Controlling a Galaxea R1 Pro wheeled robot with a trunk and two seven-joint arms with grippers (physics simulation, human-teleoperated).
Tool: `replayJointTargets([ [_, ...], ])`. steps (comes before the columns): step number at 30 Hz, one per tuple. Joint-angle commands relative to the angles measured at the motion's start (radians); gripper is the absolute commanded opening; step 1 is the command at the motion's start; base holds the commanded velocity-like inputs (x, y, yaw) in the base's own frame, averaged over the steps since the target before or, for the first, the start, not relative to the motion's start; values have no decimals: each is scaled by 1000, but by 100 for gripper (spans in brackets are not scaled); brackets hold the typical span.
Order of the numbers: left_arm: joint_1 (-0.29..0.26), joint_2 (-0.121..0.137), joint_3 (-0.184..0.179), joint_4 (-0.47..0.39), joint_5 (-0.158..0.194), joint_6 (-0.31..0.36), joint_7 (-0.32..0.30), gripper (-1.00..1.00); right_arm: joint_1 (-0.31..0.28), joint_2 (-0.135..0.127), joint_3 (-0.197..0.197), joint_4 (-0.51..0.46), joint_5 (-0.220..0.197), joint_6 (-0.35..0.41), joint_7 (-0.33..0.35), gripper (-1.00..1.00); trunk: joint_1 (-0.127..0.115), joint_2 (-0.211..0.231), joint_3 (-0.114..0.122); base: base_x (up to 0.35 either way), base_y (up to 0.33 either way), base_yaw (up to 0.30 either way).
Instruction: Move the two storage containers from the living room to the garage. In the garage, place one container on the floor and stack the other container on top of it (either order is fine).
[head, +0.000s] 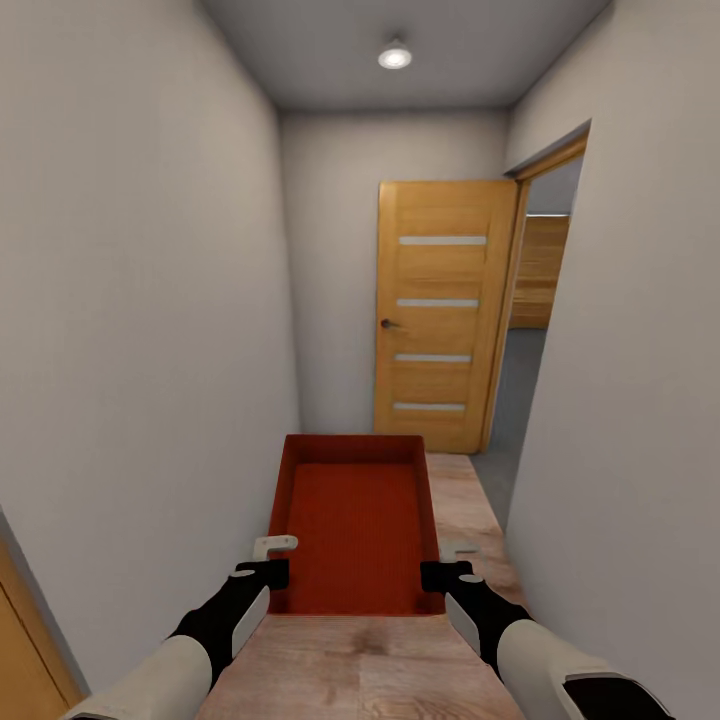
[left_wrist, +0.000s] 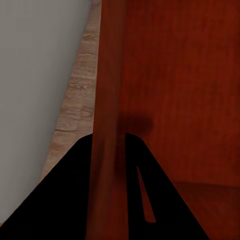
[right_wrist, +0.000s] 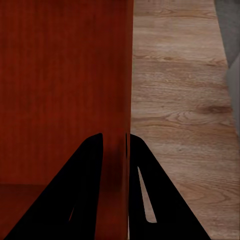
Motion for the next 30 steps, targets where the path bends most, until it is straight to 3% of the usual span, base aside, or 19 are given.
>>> replayJointTargets([
  [1,0,2,7,1,2,7,15,-100,0,-2,-17,-4,16,-16,-4,-100,1,-1,0,322,0,0],
  [30,0,2,6,2,2,7,15,-100,0,-3,-17,-4,16,-16,-4,-100,1,-1,0,322,0,0],
])
